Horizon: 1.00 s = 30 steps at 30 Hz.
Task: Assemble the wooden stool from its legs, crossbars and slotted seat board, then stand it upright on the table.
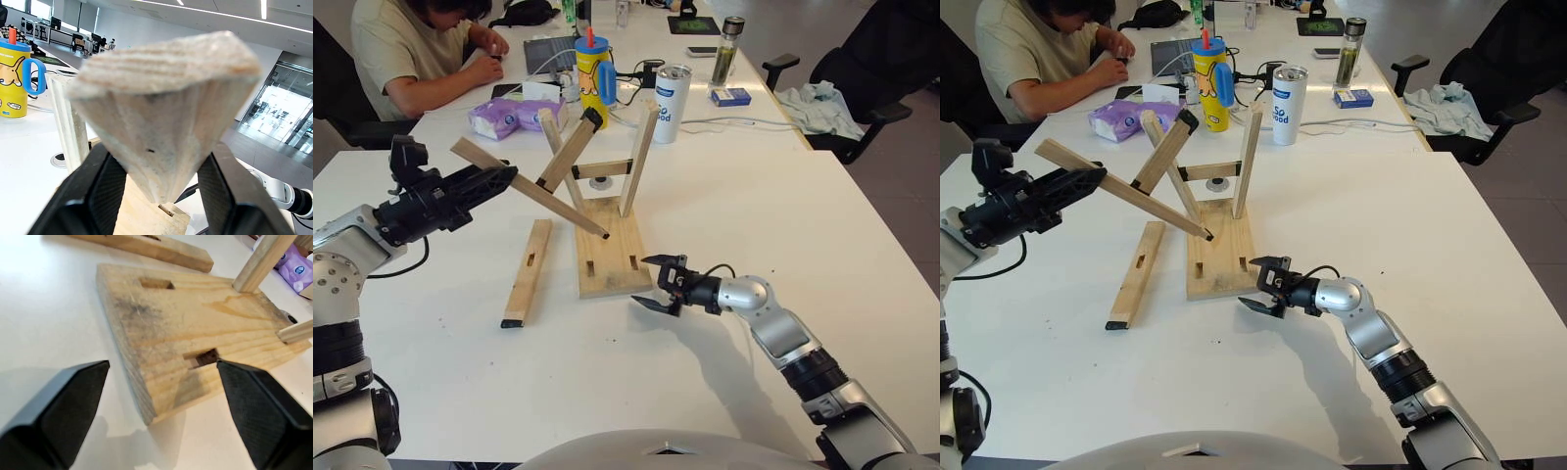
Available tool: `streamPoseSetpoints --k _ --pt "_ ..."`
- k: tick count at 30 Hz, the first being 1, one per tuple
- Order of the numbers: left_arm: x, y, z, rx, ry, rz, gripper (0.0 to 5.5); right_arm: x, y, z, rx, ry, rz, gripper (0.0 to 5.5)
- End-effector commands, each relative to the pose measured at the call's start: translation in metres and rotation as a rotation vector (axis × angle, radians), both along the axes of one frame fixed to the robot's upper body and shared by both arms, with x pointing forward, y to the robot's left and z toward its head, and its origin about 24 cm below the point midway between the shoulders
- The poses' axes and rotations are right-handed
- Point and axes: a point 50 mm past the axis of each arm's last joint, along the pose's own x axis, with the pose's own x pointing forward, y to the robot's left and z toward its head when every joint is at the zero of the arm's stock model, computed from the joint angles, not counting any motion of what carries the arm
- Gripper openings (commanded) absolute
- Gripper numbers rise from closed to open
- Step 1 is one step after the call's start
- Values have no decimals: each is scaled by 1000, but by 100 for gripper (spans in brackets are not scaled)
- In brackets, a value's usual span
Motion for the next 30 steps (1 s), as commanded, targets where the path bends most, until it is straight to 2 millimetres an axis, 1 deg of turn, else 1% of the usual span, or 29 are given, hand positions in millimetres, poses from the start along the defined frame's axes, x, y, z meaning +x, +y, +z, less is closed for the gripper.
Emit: streamPoseSetpoints --k 1,8,12,18,25,30 --pt "-2 2 0 52 -19 -6 202 12 -7 3 -47 -51 -27 409" --pt "-3 -8 -11 84 -17 -33 202 22 -20 4 -53 -57 -97 409" --pt "-4 -14 -15 125 -17 -54 202 24 -25 3 -63 -55 -118 409" --pt "-2 -28 -19 191 -20 -97 202 15 -20 2 21 35 -92 409" --pt "5 -26 -18 277 -25 -109 202 8 -11 -1 36 75 -68 409" --pt "14 -24 -13 341 -43 -122 202 5 -8 -4 37 101 -63 409"
